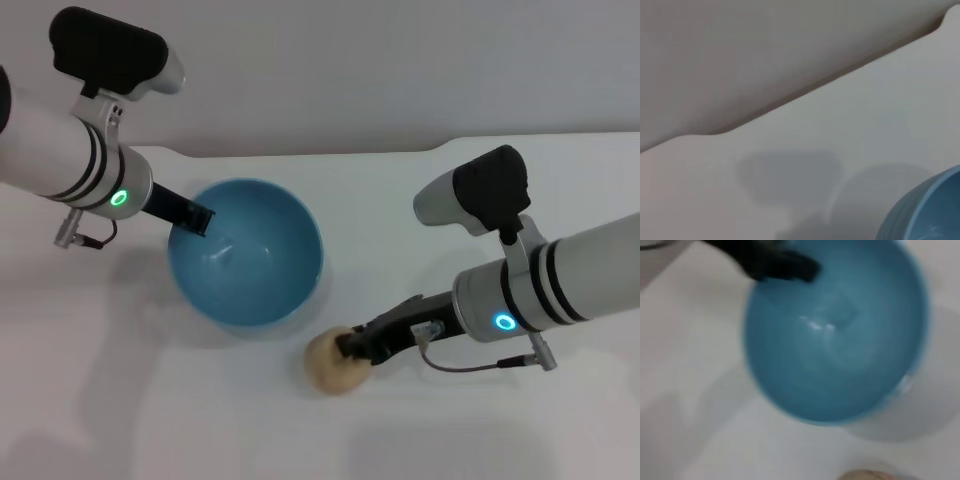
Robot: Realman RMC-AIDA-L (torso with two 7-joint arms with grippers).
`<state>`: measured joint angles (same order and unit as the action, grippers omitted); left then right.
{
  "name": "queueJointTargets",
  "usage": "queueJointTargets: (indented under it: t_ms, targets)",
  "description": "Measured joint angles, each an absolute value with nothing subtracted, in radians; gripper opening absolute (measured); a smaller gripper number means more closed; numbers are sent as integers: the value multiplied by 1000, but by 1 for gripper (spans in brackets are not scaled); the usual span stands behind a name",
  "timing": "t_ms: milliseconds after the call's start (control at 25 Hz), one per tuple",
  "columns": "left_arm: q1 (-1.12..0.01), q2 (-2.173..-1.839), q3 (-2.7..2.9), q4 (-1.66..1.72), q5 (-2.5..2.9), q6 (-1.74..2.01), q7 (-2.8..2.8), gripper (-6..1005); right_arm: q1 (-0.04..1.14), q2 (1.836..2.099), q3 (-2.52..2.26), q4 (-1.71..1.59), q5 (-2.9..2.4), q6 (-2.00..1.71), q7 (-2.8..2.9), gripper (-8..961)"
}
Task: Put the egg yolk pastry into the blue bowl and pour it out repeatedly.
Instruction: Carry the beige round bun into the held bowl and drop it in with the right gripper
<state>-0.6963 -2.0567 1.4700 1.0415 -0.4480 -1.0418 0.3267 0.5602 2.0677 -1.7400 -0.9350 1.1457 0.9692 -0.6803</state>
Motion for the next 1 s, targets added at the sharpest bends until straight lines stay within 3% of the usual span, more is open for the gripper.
queueJointTargets:
  t_ms: [520,1000]
  targets:
    - [-719,-2062,1482,1041,-400,-1086,318,31,421,2074,-1613,-1237,1160,1203,-788,46]
    - [-750,-2065,1503,1049,-406,-1215,317,31,432,2071,-1522,-1271,1249,1235,-896,29]
